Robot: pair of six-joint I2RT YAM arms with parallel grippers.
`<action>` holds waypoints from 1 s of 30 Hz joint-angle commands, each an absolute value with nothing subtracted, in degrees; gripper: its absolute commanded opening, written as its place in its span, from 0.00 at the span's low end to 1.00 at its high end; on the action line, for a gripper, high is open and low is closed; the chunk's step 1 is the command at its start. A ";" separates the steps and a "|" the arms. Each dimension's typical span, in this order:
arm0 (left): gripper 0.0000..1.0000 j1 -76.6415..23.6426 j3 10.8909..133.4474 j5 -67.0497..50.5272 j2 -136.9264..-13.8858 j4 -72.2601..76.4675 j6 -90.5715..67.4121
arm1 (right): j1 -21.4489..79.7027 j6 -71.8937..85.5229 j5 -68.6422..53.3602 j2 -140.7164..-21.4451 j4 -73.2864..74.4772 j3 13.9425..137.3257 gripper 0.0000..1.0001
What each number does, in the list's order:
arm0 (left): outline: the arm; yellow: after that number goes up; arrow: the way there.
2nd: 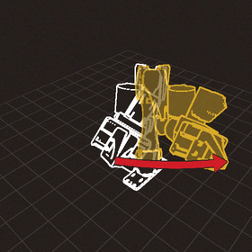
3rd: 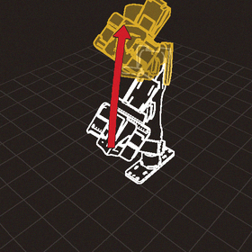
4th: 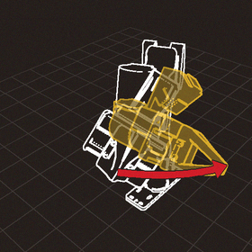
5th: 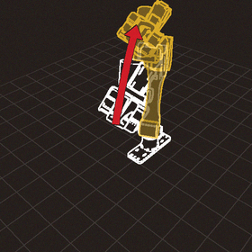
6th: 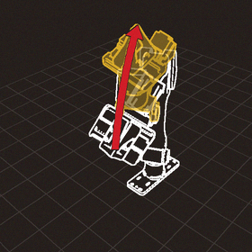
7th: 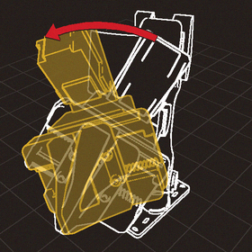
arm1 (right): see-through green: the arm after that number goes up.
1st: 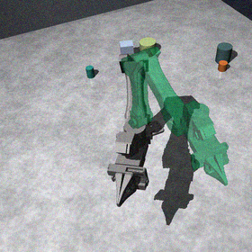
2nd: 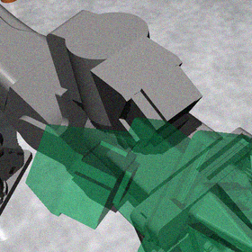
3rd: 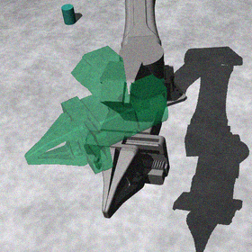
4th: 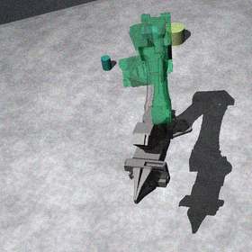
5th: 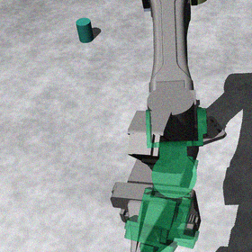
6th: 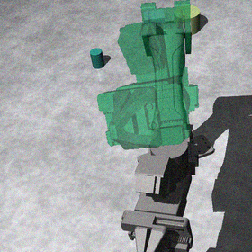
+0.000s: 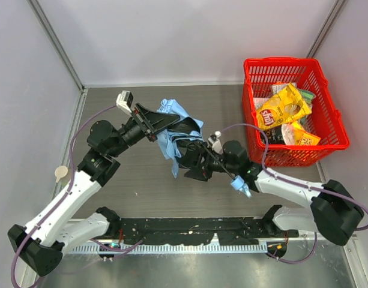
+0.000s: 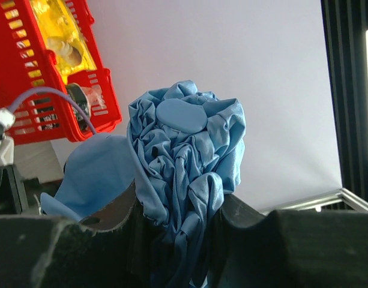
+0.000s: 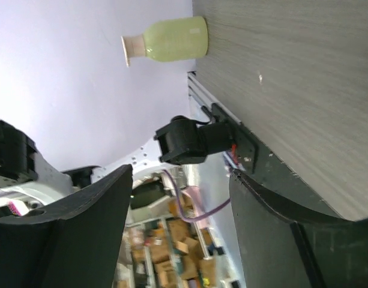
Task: Put away the umbrella
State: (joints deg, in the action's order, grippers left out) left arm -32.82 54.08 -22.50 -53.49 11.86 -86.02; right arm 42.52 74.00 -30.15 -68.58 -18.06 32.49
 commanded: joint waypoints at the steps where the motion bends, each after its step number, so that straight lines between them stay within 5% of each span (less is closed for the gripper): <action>1: 0.00 -32.34 54.41 -16.98 -51.95 18.11 -83.59 | 47.10 99.54 -19.02 -67.60 -33.36 27.62 0.71; 9: 0.00 -32.26 49.84 -3.35 -50.45 23.00 -81.03 | 53.88 121.71 -3.17 -57.39 -24.87 26.01 0.81; 16: 0.00 -32.34 45.71 -2.55 -56.24 37.60 -85.95 | 53.96 130.07 -1.93 -59.32 -27.24 25.05 0.81; 30: 0.00 -32.26 44.65 -3.43 -59.59 42.63 -85.87 | 53.96 142.81 3.69 -66.01 -43.06 18.81 0.74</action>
